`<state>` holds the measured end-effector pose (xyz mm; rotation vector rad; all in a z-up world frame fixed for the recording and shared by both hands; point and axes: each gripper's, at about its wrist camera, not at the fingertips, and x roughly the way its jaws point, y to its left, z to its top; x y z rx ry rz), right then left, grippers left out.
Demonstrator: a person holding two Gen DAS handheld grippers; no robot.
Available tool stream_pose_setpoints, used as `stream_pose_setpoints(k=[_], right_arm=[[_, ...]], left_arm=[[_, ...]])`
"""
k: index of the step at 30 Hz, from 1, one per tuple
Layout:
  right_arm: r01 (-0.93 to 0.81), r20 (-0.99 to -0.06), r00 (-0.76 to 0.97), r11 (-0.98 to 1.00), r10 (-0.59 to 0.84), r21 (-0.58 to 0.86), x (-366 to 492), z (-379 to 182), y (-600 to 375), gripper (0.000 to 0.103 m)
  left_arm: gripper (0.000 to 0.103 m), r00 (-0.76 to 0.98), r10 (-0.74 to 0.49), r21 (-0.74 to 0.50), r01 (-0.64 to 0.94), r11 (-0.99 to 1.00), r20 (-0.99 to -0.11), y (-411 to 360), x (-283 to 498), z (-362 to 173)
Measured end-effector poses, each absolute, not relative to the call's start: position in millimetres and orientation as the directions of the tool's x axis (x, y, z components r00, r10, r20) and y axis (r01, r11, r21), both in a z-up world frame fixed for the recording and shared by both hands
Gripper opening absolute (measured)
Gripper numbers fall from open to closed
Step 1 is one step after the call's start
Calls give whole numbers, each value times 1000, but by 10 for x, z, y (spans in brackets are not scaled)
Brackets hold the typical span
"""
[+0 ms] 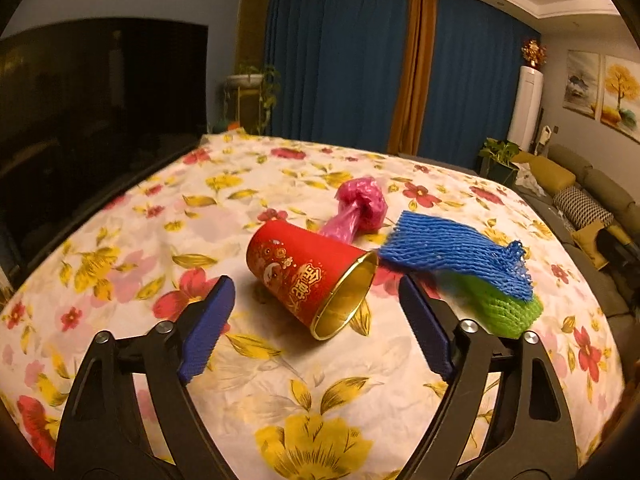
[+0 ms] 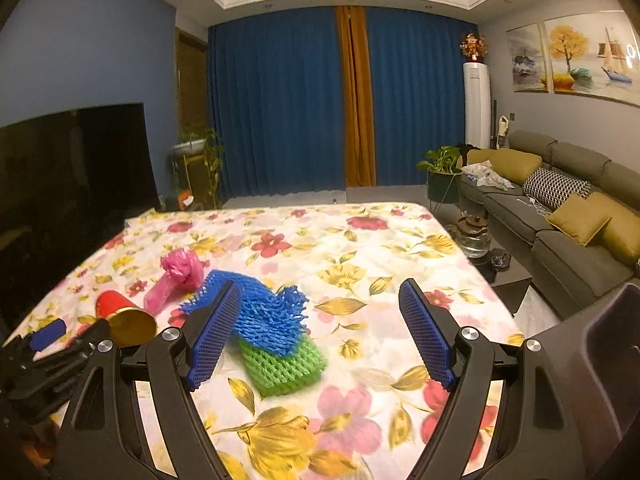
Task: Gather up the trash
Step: 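Move both open tools back to the red cup and mesh nets, then grasp the red paper cup with the left tool while the right tool grasps the blue mesh net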
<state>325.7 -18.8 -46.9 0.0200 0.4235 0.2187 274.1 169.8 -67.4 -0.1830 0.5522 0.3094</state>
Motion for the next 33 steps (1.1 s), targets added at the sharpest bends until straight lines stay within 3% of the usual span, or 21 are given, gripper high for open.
stream_pose_setpoints(k=[7, 11, 16, 19, 26, 33], right_arm=[[-203, -441, 875, 978, 201, 42, 3511, -617, -44, 79], [-223, -465, 861, 975, 205, 16, 3608, -691, 77, 79], [-246, -490, 845, 969, 215, 1, 3715, -753, 212, 79], [-256, -503, 835, 967, 222, 1, 3789, -799, 297, 79], [-277, -561, 792, 961, 241, 22, 3980, -871, 402, 79], [-296, -621, 745, 955, 245, 22, 4079, -953, 459, 68]], left_arm=[[47, 771, 194, -123, -332, 935, -606, 1820, 2907, -779], [34, 758, 160, -170, -337, 926, -633, 1911, 2941, -839], [11, 764, 159, -184, -342, 921, -625, 1962, 2911, -839], [2, 777, 161, -189, -338, 922, -609, 1979, 2873, -816], [2, 833, 149, -227, -311, 923, -533, 1975, 2709, -670], [2, 845, 120, -258, -290, 922, -521, 1980, 2650, -638]])
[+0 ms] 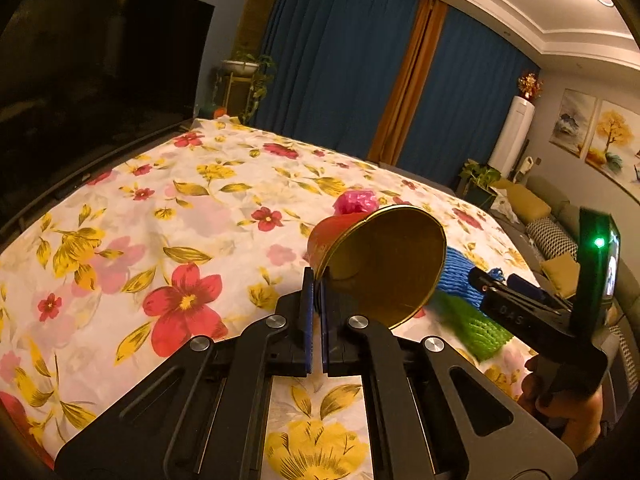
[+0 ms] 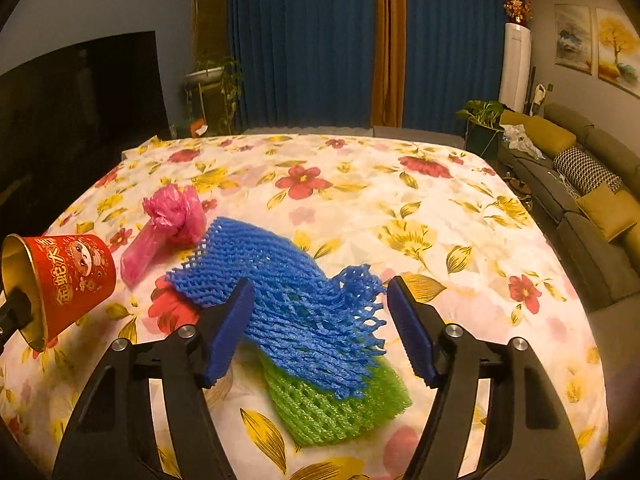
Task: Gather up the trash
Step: 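Grasp the red paper cup with the left tool while the right tool grasps the blue mesh net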
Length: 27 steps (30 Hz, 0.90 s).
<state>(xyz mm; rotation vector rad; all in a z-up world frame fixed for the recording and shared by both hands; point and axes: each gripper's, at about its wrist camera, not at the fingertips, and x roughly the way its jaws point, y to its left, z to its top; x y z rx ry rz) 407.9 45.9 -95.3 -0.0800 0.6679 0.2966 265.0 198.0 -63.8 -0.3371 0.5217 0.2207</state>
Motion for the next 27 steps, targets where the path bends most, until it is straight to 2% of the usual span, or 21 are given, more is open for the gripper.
stream_pose_setpoints(k=[5, 8, 9, 12, 21, 27], right_arm=[[-317, -662, 707, 948, 249, 18, 4144, -1012, 522, 54], [-326, -685, 684, 945, 253, 24, 4189, -1045, 539, 36], [-329, -687, 679, 944, 259, 30, 4195, -1050, 533, 24], [-343, -684, 672, 938, 285, 54, 4185, -1052, 503, 5], [-367, -576, 758, 930, 307, 14, 3935, -844, 462, 3], [-341, -495, 806, 938, 326, 62, 3786, -546, 267, 3]], left_arm=[[2, 846, 119, -263, -291, 920, -520, 1979, 2632, -634], [2, 844, 118, -266, -293, 918, -523, 1988, 2631, -644], [2, 844, 119, -265, -294, 918, -523, 1986, 2632, -643], [2, 844, 117, -267, -293, 918, -523, 1992, 2631, -648], [2, 843, 111, -270, -289, 918, -526, 1993, 2632, -658], [2, 847, 105, -275, -283, 919, -522, 1995, 2628, -654]])
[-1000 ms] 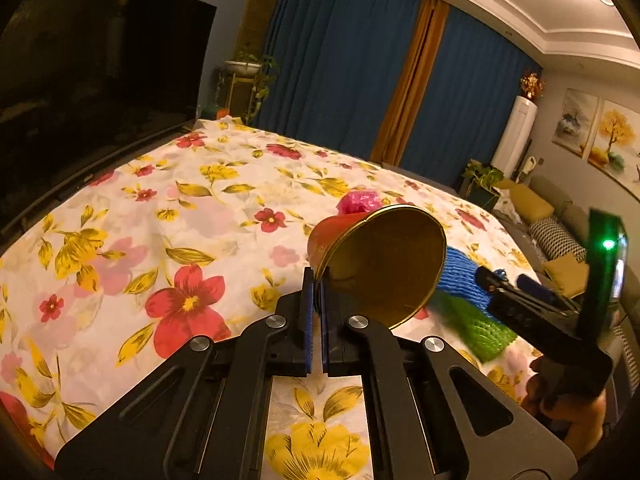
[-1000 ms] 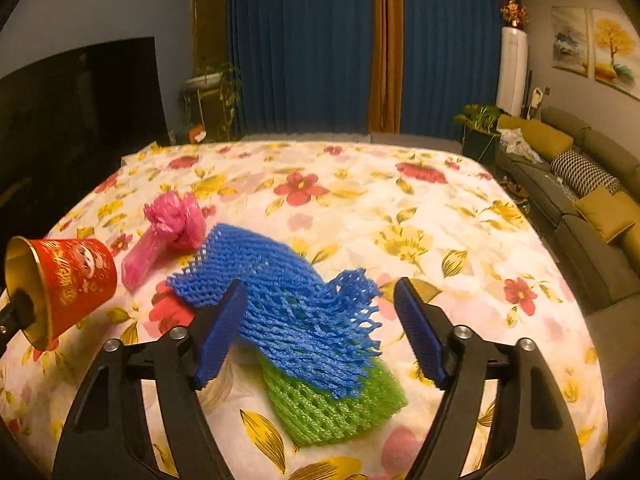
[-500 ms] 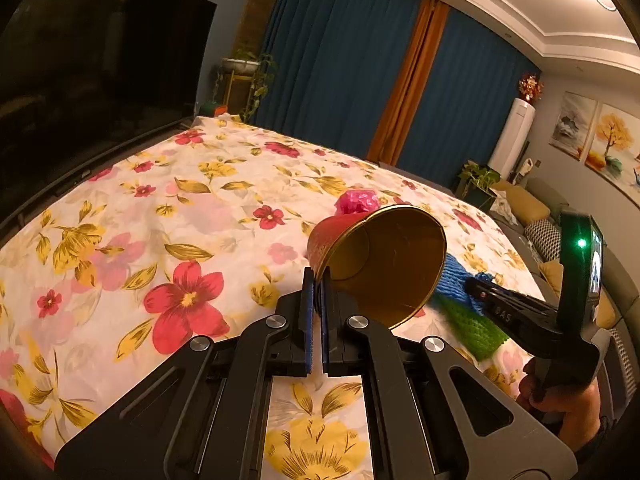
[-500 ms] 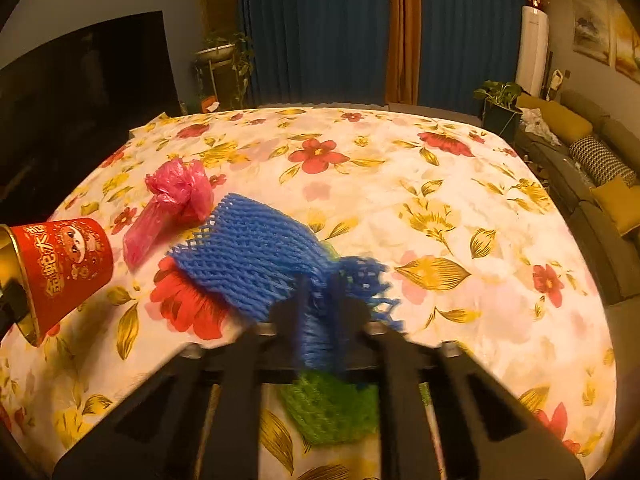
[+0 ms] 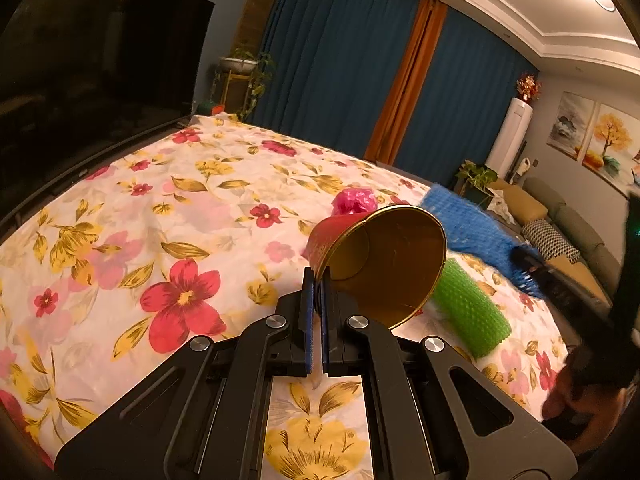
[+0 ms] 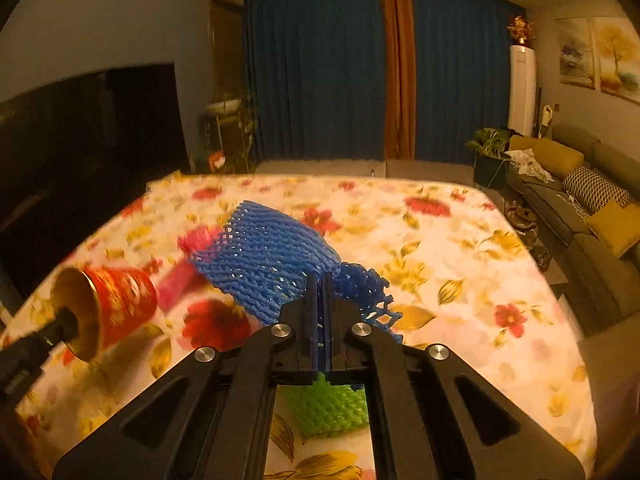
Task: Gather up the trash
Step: 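Grasp the red paper cup with the left tool while the right tool grasps the blue mesh net, then carry the red cup and blue mesh net over the gray bin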
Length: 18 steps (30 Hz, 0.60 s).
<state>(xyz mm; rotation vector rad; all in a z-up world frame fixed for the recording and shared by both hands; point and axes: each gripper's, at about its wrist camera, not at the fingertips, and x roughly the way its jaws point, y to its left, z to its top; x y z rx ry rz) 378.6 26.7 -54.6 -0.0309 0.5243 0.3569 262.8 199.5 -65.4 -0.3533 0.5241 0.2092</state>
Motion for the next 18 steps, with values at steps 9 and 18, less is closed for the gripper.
stream_pose_setpoints(k=[9, 18], right_arm=[[-346, -423, 841, 936, 338, 60, 3310, -272, 33, 3], [-330, -359, 875, 943, 324, 46, 2806, -32, -345, 3]], left_arm=[[2, 858, 78, -277, -248, 928, -508, 1920, 2594, -614], [2, 889, 55, -266, -194, 944, -456, 1645, 2302, -369]])
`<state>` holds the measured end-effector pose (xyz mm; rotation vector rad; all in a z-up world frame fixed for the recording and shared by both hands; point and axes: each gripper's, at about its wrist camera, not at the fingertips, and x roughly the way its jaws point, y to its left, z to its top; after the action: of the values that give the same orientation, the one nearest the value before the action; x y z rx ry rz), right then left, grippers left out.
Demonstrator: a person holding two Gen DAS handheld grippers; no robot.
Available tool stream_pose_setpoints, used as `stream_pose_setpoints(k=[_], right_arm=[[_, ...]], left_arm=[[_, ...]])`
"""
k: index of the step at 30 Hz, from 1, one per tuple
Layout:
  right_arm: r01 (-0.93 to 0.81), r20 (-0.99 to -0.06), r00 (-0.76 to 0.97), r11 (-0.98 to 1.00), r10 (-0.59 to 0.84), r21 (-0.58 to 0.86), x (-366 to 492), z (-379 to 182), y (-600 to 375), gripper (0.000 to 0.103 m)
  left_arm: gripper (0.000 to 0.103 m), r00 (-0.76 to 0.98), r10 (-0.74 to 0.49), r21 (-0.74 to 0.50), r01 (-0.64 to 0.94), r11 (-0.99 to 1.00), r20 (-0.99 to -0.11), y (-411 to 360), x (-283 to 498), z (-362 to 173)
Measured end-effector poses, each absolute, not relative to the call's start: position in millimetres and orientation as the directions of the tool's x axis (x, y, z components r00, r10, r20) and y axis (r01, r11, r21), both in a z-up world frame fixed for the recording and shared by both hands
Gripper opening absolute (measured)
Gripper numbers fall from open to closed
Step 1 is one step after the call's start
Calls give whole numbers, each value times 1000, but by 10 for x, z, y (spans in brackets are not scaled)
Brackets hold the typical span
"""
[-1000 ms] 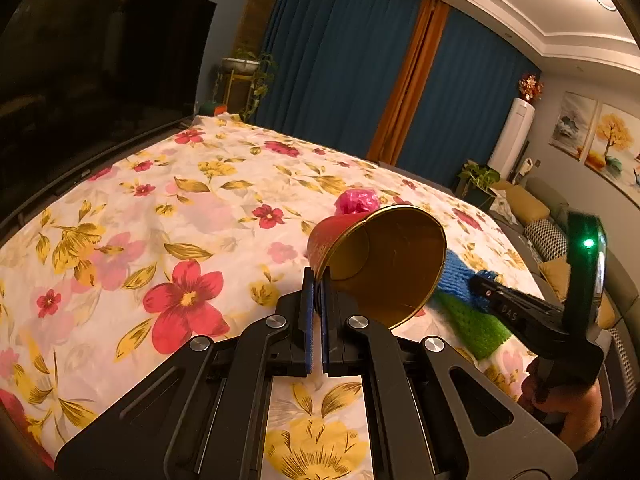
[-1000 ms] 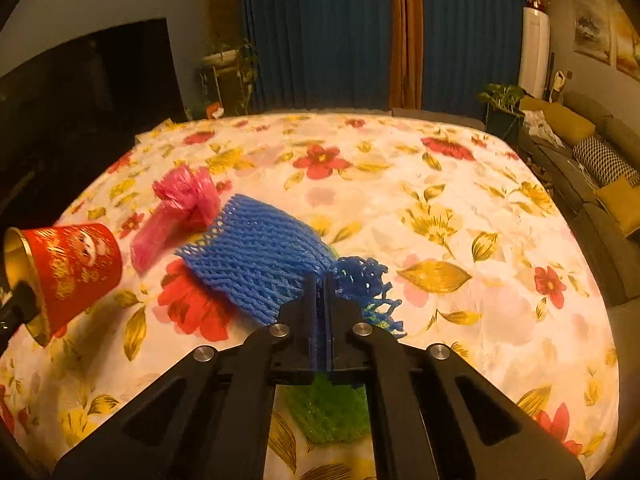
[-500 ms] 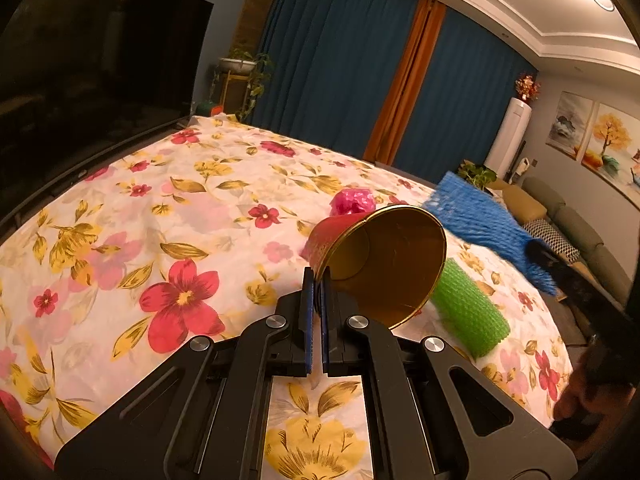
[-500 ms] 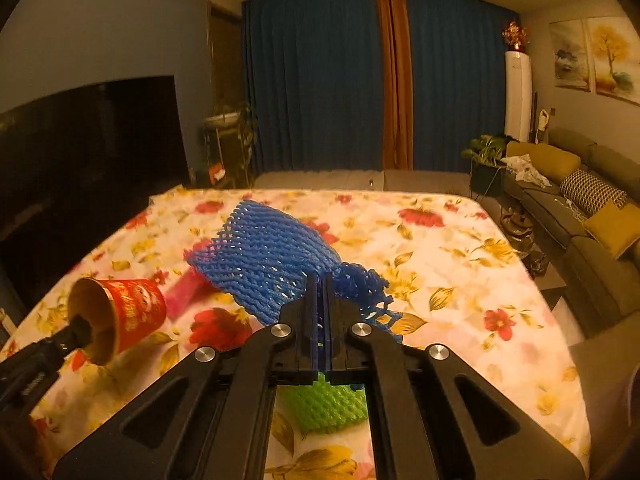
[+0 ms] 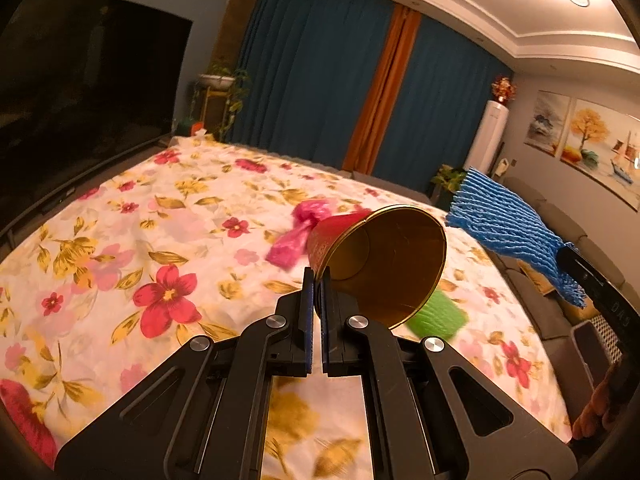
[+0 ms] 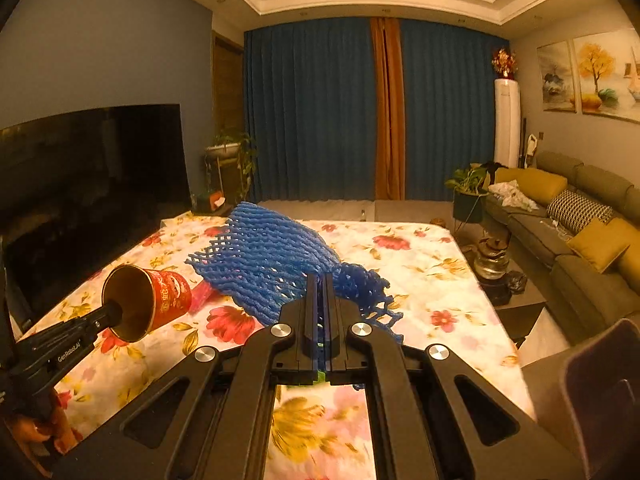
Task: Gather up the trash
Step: 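Carry the red cup and blue mesh net over the gray bin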
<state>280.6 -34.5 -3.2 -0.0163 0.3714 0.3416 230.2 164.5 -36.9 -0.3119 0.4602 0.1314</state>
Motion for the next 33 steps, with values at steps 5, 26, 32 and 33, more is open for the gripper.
stream_pose_setpoints(k=[5, 26, 32, 33], right_arm=[[-321, -326, 891, 946, 316, 40, 2538, 62, -578, 3], [-106, -259, 959, 993, 114, 45, 1742, 149, -1923, 3], [-42, -254, 966, 997, 55, 59, 1654, 110, -2252, 3], [-30, -253, 967, 998, 45, 62, 1634, 103, -2308, 3]], left_arm=[[2, 909, 23, -266, -146, 953, -417, 1409, 2088, -196], [2, 904, -187, -243, 96, 965, -384, -27, 1844, -27], [2, 885, -256, -231, 175, 957, -388, -469, 1896, -36], [2, 882, -267, -229, 188, 955, -388, -547, 1903, -39]])
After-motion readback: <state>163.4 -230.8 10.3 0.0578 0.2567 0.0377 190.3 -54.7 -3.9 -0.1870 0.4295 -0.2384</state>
